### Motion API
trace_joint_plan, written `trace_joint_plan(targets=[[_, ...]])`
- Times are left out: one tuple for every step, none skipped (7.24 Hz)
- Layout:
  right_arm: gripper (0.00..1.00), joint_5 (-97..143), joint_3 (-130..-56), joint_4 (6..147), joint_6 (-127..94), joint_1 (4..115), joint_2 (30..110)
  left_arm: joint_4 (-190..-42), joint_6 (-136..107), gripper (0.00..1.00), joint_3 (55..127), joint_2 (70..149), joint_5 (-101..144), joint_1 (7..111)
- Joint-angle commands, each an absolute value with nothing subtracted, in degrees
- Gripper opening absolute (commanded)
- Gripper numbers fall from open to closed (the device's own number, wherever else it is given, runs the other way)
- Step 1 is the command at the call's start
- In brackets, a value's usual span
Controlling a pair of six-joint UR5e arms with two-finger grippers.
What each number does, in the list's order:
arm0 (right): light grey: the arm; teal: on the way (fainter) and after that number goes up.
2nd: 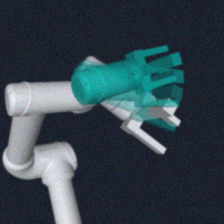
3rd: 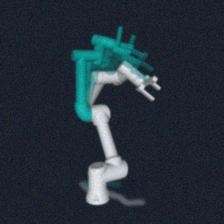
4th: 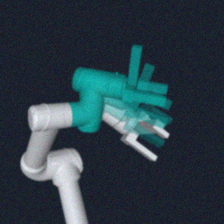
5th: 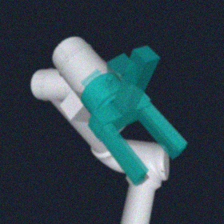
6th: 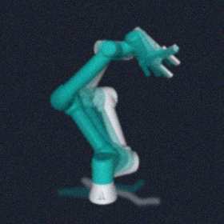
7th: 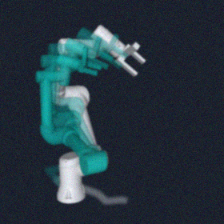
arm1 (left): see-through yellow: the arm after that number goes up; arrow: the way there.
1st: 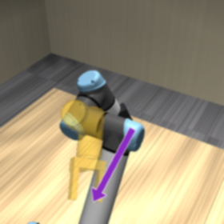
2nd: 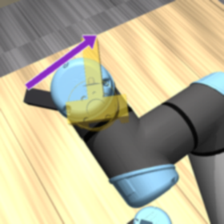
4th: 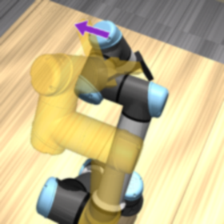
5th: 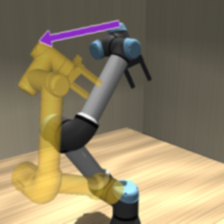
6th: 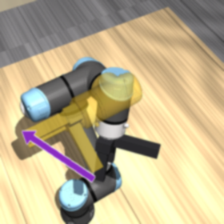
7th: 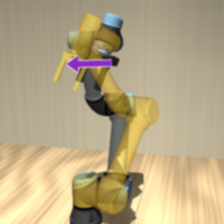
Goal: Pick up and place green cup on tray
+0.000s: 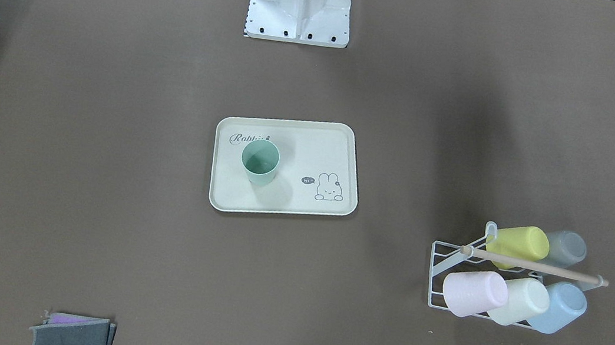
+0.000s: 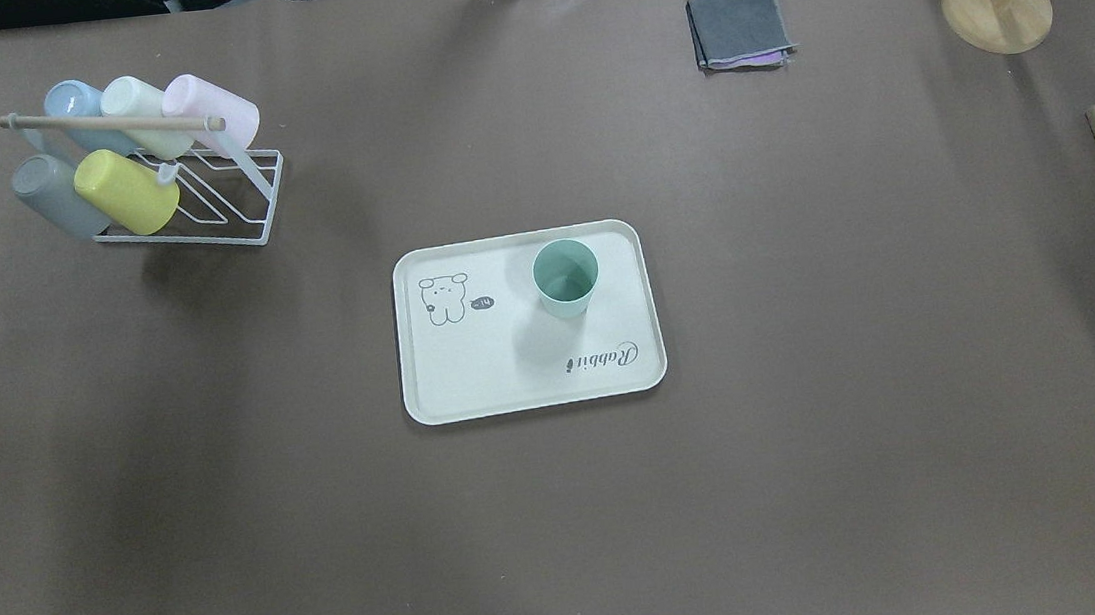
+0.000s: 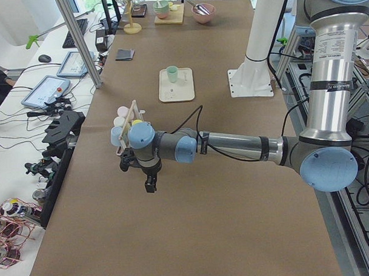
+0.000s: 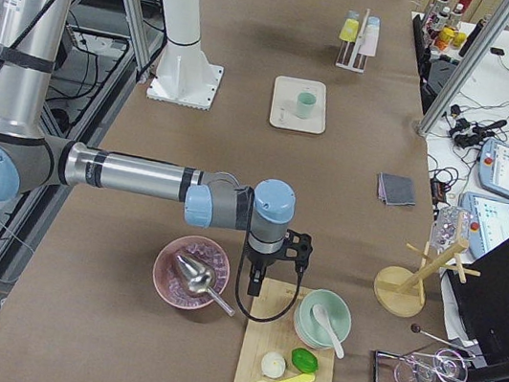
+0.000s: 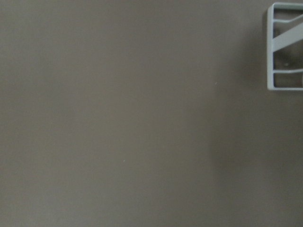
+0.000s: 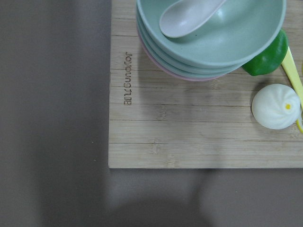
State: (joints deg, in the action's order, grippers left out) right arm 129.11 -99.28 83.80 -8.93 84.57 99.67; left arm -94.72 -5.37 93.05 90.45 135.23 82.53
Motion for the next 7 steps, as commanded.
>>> trace_joint_plan(targets=[[1.0, 129.02, -99.23, 83.85, -8.96, 84.46, 99.67, -94.66, -4.92, 0.99, 92.64, 89.38, 135.43, 86.89], [1.0, 129.11, -99.23, 83.76, -8.88, 84.46, 99.67, -91.0, -4.66, 0.99, 92.46, 90.25, 135.53, 87.88], [1.0, 129.11, -99.23, 83.76, -8.88, 84.46, 99.67, -88.44, 0.04, 0.99, 92.46, 90.44, 135.01, 89.11], [1.0, 129.11, -99.23, 83.76, -8.88, 84.46, 99.67, -88.24, 5.92, 0.99, 92.29, 90.27, 135.0, 92.69], [1.0, 128.94, -99.23, 83.76, -8.88, 84.46, 99.67, -88.42, 6.32, 0.99, 91.24, 90.18, 134.91, 92.9], [1.0, 128.94, -99.23, 83.76, -8.88, 84.46, 99.67, -89.11, 6.5, 0.99, 90.8, 89.48, 134.91, 93.07], [1.0, 128.94, -99.23, 83.76, -8.88, 84.46, 99.67, -89.12, 6.5, 0.99, 90.79, 89.39, 135.0, 93.16]])
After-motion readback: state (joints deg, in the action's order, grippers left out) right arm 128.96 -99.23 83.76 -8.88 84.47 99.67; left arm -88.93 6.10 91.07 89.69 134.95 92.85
